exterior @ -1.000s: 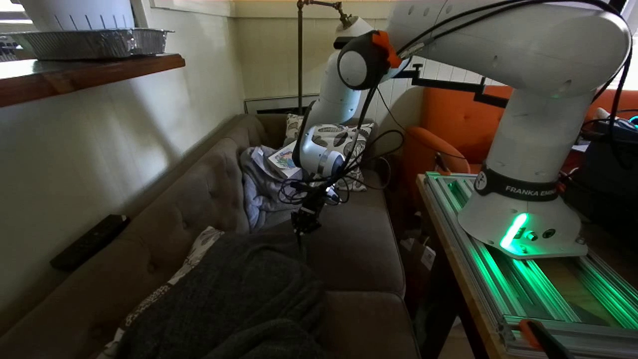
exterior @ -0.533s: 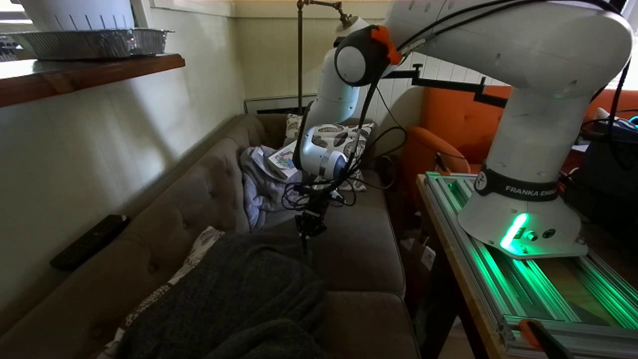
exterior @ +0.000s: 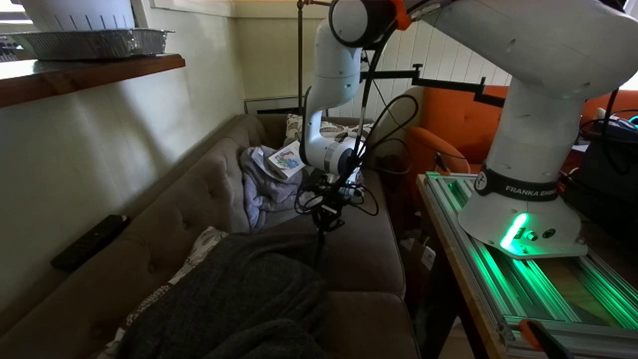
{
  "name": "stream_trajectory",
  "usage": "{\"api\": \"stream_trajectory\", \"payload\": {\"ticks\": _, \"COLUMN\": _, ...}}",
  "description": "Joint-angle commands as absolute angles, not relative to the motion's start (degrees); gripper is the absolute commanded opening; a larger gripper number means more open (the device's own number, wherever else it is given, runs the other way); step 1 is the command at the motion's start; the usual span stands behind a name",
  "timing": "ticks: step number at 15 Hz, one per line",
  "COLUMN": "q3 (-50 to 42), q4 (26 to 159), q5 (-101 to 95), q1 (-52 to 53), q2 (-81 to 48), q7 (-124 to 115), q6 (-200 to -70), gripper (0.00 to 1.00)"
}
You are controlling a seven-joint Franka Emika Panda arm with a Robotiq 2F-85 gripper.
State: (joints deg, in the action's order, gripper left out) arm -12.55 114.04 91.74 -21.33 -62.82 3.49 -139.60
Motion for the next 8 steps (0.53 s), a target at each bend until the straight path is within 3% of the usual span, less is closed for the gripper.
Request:
{"api": "stream_trajectory", "payload": {"ticks": 1, "q3": -14.68, "q4": 127.78, "q5": 106.2, "q1": -18.86, "q2": -50.86, "q7": 18.15, "q6": -145.08, "gripper": 0.01}}
{"api": "stream_trajectory", "payload": {"ticks": 7, "q3": -25.61, "q4": 144.97, "q5": 127.67, "q1": -11.49, "q2": -35.38, "q7": 40.11, "q6": -138.55, "gripper": 0.01}}
{"api": "stream_trajectory", "payload": {"ticks": 8, "q3": -23.24, "q4": 137.51, "q5": 122.97, "q1": -11.15, "q2": -43.92, "q7": 32.59, "q6": -140.07, "gripper": 0.01}}
